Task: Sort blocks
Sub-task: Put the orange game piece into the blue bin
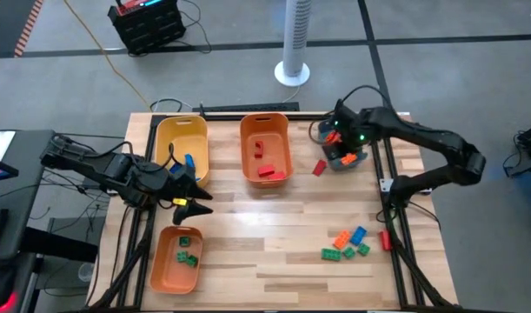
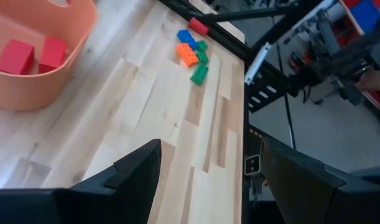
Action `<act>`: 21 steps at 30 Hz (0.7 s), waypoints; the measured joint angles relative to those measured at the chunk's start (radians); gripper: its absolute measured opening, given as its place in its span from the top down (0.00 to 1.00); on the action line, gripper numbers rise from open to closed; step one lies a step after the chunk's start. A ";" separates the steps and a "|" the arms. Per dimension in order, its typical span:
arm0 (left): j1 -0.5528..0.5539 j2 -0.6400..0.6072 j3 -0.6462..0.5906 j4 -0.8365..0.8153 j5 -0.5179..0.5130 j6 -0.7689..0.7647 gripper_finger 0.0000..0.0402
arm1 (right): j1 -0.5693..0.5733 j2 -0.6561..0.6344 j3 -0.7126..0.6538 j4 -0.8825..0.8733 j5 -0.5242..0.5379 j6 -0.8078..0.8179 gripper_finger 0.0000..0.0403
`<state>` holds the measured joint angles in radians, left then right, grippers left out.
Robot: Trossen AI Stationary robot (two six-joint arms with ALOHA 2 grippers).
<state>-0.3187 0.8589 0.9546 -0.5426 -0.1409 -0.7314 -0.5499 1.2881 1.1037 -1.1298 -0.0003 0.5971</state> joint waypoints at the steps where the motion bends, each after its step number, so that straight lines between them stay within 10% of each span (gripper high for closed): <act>1: 0.000 0.000 0.000 0.000 -0.009 -0.008 0.33 | -0.025 0.000 0.000 -0.016 -0.001 -0.017 0.63; 21: 0.027 0.000 0.000 -0.001 -0.023 -0.129 0.33 | -0.161 0.117 -0.001 -0.037 -0.001 -0.293 0.48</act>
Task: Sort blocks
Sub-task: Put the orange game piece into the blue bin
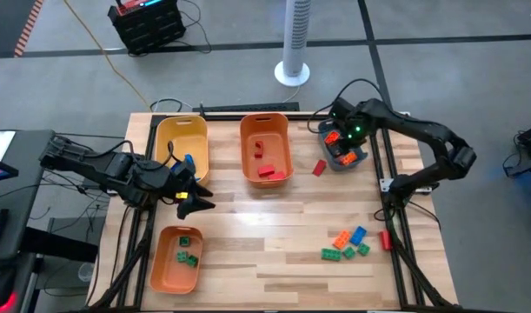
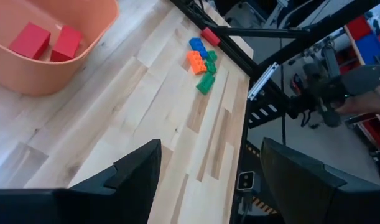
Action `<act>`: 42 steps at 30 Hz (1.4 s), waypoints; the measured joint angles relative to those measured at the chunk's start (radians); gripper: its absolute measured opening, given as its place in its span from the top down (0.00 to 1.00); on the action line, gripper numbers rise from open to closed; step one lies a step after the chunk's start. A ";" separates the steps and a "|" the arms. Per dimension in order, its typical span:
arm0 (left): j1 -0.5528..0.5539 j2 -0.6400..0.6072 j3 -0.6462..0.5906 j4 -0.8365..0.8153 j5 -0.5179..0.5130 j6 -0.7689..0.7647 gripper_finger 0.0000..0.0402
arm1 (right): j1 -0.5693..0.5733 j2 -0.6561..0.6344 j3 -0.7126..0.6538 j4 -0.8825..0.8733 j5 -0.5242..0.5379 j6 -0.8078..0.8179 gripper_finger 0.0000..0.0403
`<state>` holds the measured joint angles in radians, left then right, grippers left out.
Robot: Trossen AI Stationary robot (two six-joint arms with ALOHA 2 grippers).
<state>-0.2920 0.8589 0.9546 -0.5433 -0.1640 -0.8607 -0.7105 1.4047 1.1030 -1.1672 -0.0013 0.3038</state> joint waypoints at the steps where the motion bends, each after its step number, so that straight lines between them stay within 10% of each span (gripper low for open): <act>1: 0.000 0.000 0.000 0.000 0.001 0.000 0.33 | 0.000 -0.008 0.000 0.000 0.000 0.000 0.46; 13: 0.000 0.000 0.000 -0.007 0.011 0.018 0.33 | 0.347 -0.196 0.000 0.010 0.004 0.165 0.44; 28: 0.000 -0.001 0.000 -0.006 0.073 0.092 0.33 | 1.023 -0.153 -0.197 0.090 -0.072 0.979 0.44; 42: 0.000 -0.001 0.000 -0.005 0.158 0.115 0.33 | 1.204 0.035 -0.196 0.370 -0.199 1.353 0.44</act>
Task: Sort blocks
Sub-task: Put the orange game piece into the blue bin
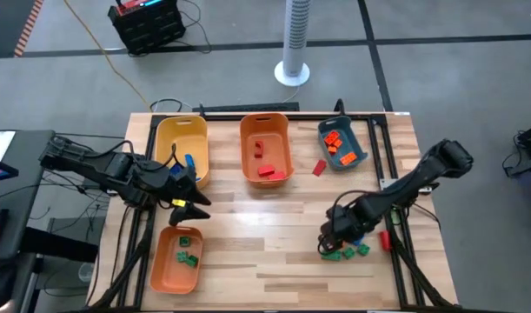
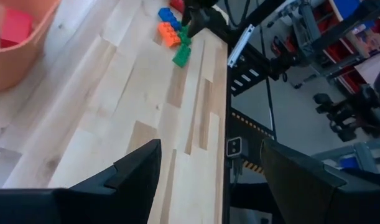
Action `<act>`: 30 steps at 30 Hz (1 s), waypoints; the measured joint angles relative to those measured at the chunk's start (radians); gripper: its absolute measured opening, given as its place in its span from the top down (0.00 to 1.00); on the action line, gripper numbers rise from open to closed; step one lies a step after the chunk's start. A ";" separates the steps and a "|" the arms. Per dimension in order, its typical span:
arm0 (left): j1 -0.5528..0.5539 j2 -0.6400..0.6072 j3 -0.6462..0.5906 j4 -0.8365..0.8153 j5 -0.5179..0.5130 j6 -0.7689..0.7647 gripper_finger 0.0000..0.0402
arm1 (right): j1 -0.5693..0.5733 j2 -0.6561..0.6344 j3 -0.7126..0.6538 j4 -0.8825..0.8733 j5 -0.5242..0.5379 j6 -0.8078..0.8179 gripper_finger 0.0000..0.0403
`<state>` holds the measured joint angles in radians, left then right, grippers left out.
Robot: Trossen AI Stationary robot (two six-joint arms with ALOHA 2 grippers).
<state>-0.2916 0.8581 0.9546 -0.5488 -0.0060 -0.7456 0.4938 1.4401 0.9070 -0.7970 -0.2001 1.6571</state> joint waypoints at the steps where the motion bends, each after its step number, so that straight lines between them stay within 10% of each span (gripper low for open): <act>1: 0.000 0.000 0.000 0.000 0.002 -0.001 0.33 | 0.005 0.012 0.000 0.013 -0.001 0.008 0.44; 18: 0.000 0.000 0.000 -0.002 0.010 -0.009 0.33 | -0.076 0.205 0.005 -0.014 -0.022 -0.307 0.44; 30: 0.000 0.000 0.000 -0.002 0.011 -0.027 0.33 | -0.241 0.113 0.000 -0.045 0.146 -0.515 0.44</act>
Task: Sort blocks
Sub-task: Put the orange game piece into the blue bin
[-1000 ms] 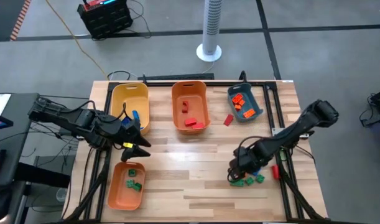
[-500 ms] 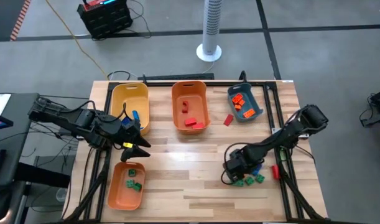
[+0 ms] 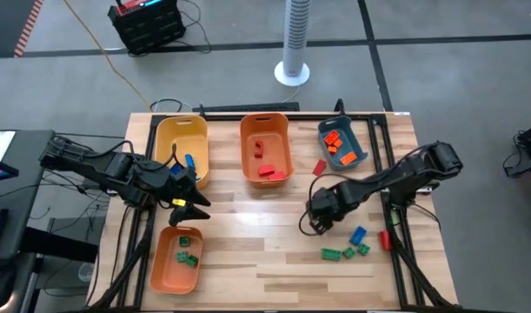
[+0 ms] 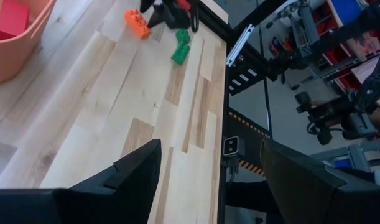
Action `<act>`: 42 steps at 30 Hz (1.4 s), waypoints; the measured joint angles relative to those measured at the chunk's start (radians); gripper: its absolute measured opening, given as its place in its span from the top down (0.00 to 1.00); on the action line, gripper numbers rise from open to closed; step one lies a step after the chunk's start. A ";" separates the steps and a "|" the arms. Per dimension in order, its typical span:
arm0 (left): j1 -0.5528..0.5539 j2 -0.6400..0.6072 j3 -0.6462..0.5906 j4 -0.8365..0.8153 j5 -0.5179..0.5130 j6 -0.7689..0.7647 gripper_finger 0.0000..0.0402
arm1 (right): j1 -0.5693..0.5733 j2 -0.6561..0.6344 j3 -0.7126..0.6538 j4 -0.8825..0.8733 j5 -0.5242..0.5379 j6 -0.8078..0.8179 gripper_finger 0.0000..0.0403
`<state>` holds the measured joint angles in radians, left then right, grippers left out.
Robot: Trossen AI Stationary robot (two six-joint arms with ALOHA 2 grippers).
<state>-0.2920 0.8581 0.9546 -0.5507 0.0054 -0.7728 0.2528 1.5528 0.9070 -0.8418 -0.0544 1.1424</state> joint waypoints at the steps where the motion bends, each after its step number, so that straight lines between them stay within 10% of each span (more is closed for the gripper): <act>1: 0.000 0.000 0.000 0.000 0.000 -0.003 0.33 | -0.009 -0.013 0.000 -0.007 0.000 0.000 0.44; 20: 0.000 0.000 0.000 -0.001 0.000 0.008 0.33 | 0.053 -0.056 0.002 -0.008 0.110 0.618 0.43; 42: 0.000 -0.002 0.000 -0.077 0.123 0.033 0.33 | 0.074 0.133 0.005 0.107 0.163 0.643 0.28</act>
<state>-0.2916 0.8562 0.9546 -0.6272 0.1280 -0.7397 0.3271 1.6858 0.9119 -0.7351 0.1084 1.7857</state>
